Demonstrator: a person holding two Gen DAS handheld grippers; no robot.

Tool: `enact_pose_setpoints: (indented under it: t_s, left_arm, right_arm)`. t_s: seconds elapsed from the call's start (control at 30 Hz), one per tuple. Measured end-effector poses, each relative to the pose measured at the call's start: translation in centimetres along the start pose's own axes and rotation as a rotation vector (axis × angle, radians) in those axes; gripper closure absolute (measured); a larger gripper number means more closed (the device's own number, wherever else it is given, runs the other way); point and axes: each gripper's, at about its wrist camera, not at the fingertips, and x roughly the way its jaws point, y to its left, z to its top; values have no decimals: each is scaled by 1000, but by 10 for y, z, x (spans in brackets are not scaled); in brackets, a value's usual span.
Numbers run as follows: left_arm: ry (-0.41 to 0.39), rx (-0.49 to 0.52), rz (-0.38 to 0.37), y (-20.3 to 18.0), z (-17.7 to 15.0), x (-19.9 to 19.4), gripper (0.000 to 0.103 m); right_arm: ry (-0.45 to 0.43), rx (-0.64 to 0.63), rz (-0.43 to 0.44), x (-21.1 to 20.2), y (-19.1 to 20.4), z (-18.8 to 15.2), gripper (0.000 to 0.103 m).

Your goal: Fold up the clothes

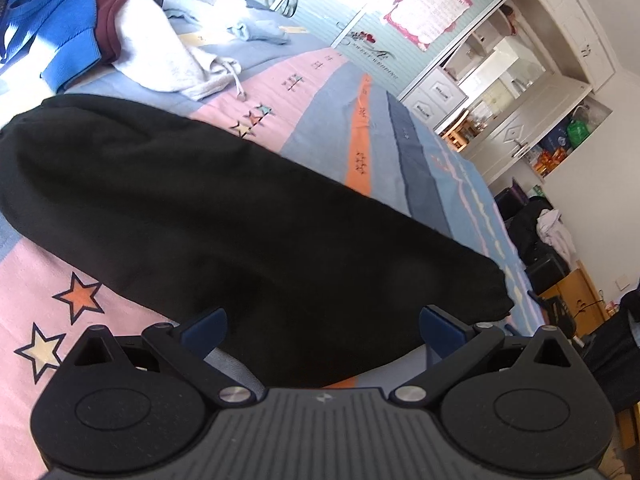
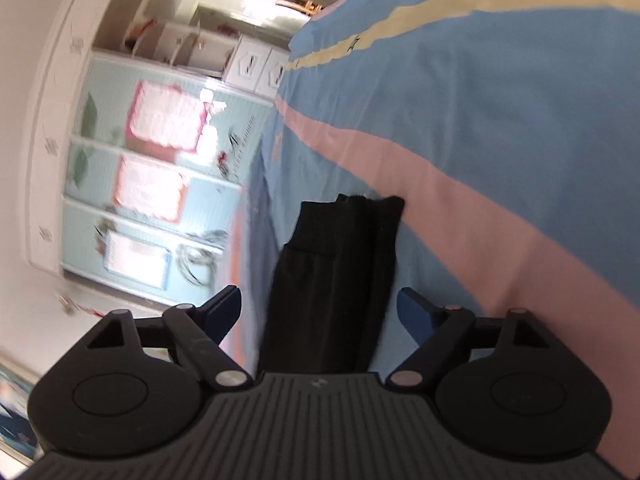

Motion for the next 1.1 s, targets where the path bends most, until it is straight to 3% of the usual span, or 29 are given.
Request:
enact_pose_setpoints:
  t_s: [0.3, 0.43, 0.57, 0.83, 0.87, 0.93, 1.0, 1.03, 1.1]
  left_arm:
    - [29, -9, 33, 3, 3, 18, 1]
    - [40, -21, 34, 5, 4, 22, 1]
    - [43, -24, 36, 6, 3, 24, 1]
    - [50, -29, 39, 8, 2, 28, 1]
    - [51, -29, 40, 8, 2, 28, 1]
    - [52, -30, 40, 9, 2, 29, 1]
    - [52, -33, 42, 9, 2, 29, 1]
    - [50, -34, 43, 10, 2, 28, 1]
    - [47, -37, 45, 10, 2, 27, 1]
  right_arm:
    - [50, -124, -144, 43, 17, 28, 20]
    - [64, -73, -110, 43, 11, 38, 19]
    - [102, -119, -88, 48, 19, 36, 8]
    - [135, -159, -91, 57, 27, 39, 9]
    - [136, -163, -93, 55, 26, 39, 12]
    - [131, -159, -106, 51, 22, 41, 28]
    - [128, -145, -137, 48, 12, 45, 77]
    - [131, -132, -147, 46, 5, 46, 82]
    - [136, -100, -120, 43, -4, 49, 82]
